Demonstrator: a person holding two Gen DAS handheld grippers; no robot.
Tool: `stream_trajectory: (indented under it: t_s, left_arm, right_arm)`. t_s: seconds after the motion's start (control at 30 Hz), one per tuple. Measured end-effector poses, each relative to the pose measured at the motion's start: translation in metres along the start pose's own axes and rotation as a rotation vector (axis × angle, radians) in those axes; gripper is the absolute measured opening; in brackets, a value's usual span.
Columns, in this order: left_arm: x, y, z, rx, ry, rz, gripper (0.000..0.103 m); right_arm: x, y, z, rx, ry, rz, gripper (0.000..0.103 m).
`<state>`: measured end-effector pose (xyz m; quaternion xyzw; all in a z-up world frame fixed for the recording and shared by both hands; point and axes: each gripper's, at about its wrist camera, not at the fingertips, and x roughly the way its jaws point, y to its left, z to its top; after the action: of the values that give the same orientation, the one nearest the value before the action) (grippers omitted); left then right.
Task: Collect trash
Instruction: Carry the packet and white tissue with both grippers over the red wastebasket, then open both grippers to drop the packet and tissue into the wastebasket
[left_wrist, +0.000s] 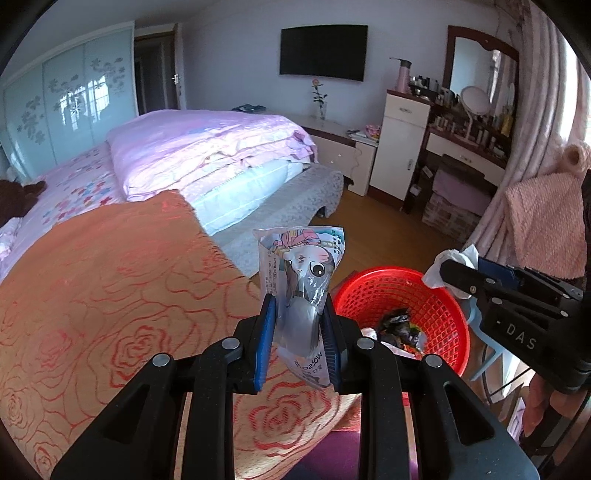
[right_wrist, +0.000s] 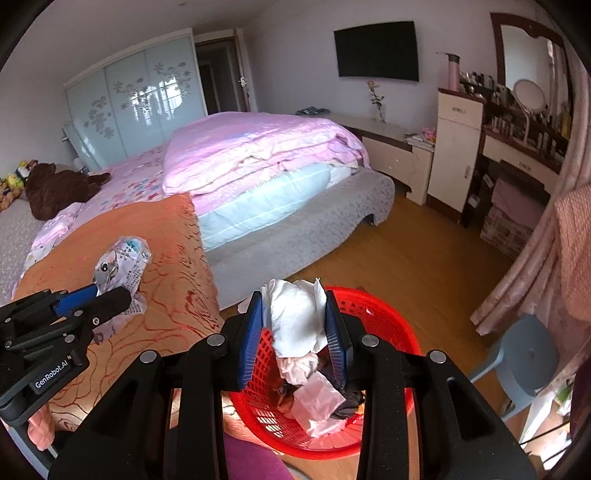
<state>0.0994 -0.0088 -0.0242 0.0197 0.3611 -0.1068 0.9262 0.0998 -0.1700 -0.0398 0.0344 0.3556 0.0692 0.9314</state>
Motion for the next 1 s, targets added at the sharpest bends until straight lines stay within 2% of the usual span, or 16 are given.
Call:
stream_trajectory:
  t_s: [0.4,0.7,1.0]
  left_arm:
    - [0.025,-0.020,0.006,0.027,0.047,-0.046,0.023]
    - [0.059,-0.043,0.006,0.052,0.122,-0.101,0.023]
    - [0.086,-0.058,0.003,0.061,0.180,-0.129,0.024]
  right_arm:
    - [0.011,-0.029,-0.005,0.073,0.033,-0.033,0.032]
    - [0.029,-0.053,-0.013,0.141,0.088,-0.038,0.032]
    - [0.033,-0.068,-0.014,0.192,0.099,-0.055,0.032]
